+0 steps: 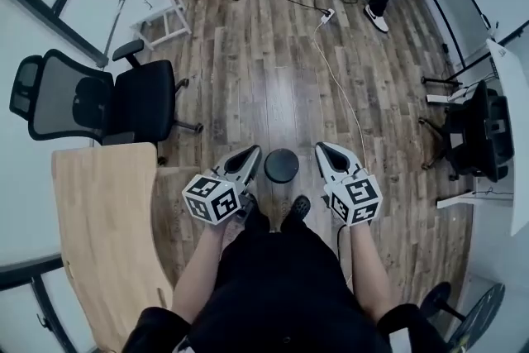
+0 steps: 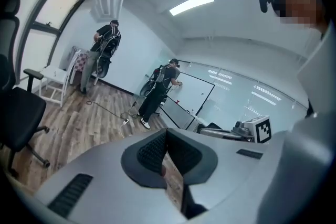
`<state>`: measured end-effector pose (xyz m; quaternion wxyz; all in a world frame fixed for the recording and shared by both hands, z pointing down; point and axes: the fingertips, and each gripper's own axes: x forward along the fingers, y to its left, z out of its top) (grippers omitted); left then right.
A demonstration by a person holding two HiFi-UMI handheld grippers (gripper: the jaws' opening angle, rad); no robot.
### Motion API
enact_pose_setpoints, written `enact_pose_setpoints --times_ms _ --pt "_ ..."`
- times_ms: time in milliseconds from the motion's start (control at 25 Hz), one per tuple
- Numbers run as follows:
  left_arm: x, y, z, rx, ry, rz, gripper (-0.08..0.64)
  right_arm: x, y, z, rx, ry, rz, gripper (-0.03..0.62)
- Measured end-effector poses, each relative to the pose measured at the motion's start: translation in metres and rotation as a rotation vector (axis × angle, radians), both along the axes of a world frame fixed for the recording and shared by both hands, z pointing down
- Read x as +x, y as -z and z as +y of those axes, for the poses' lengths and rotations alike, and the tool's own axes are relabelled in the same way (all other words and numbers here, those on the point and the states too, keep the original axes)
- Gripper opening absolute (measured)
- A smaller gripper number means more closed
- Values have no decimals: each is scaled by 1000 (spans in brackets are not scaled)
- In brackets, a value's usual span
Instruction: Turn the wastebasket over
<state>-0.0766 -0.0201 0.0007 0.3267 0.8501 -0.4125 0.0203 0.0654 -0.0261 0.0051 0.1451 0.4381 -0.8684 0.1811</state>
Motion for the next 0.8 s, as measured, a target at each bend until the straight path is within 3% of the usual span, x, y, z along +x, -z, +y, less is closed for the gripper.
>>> enact_pose_setpoints --times_ms 320,800 --pt "-5 64 7 119 -11 -6 18 5 50 25 93 -24 -1 32" --pt "-3 64 21 124 -55 -38 18 -9 52 44 84 -3 -10 32"
